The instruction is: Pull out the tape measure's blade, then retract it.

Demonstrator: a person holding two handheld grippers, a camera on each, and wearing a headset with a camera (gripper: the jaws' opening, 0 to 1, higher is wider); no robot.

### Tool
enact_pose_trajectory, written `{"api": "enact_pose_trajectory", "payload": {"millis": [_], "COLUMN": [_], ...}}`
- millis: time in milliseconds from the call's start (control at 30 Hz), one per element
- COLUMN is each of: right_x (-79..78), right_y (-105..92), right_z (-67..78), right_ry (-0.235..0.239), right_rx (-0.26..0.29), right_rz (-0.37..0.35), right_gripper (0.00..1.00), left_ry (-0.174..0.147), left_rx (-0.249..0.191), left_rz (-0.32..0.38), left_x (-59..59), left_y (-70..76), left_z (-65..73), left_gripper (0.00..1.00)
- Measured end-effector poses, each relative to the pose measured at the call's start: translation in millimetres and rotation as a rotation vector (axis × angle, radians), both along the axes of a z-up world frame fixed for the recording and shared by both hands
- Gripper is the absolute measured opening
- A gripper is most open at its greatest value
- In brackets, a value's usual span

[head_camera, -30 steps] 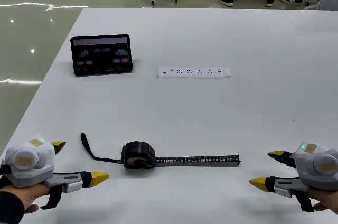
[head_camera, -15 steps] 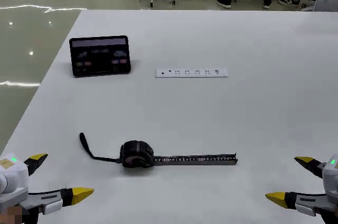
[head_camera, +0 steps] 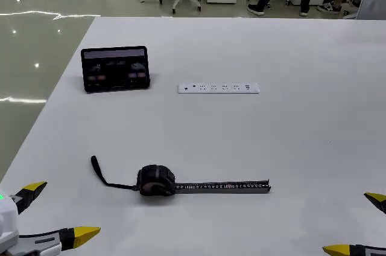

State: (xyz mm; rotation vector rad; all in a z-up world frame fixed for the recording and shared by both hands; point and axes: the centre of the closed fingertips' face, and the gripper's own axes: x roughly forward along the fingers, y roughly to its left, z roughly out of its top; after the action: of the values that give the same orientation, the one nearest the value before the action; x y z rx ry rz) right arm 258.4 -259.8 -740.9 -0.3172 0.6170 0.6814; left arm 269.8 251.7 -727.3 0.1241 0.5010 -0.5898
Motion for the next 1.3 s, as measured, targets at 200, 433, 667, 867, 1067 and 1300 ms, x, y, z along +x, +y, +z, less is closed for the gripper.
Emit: {"api": "enact_pose_trajectory", "payload": {"millis": [200,433,667,867,1067,1300], "right_x": [-0.3,1.6,0.3,-4.3,-3.9,-5.7], "right_y": [-3.0,-0.9,-1.1,-2.7,-4.1,-6.7], "right_z": [1.6,8.1,9.6,5.9,8.4,6.4], "right_ry": [0.003,-0.025,-0.035,-0.007,-0.009,-0.007], "right_rx": [0.004,-0.009,-0.013,-0.020,-0.023,-0.031], "right_rz": [0.001,0.022,0.020,0.037,0.031,0.031], "right_gripper": [1.00,1.00,1.00,1.00,1.00,1.00], "left_ry": [-0.004,-0.013,-0.030,0.000,0.007,-0.007], "left_rx": [-0.001,-0.035,-0.017,-0.013,-0.010,-0.012], "left_rz": [0.018,0.042,0.009,0.014,0.005,0.016], "left_x": [-2.6,-3.8,-5.0,-6.6,-7.4,-2.8], "left_y": [4.6,8.7,4.5,5.6,2.6,2.5], "left_z": [3.5,10.1,13.4,2.7,1.1,7.5], "left_gripper": [1.00,1.00,1.00,1.00,1.00,1.00]}}
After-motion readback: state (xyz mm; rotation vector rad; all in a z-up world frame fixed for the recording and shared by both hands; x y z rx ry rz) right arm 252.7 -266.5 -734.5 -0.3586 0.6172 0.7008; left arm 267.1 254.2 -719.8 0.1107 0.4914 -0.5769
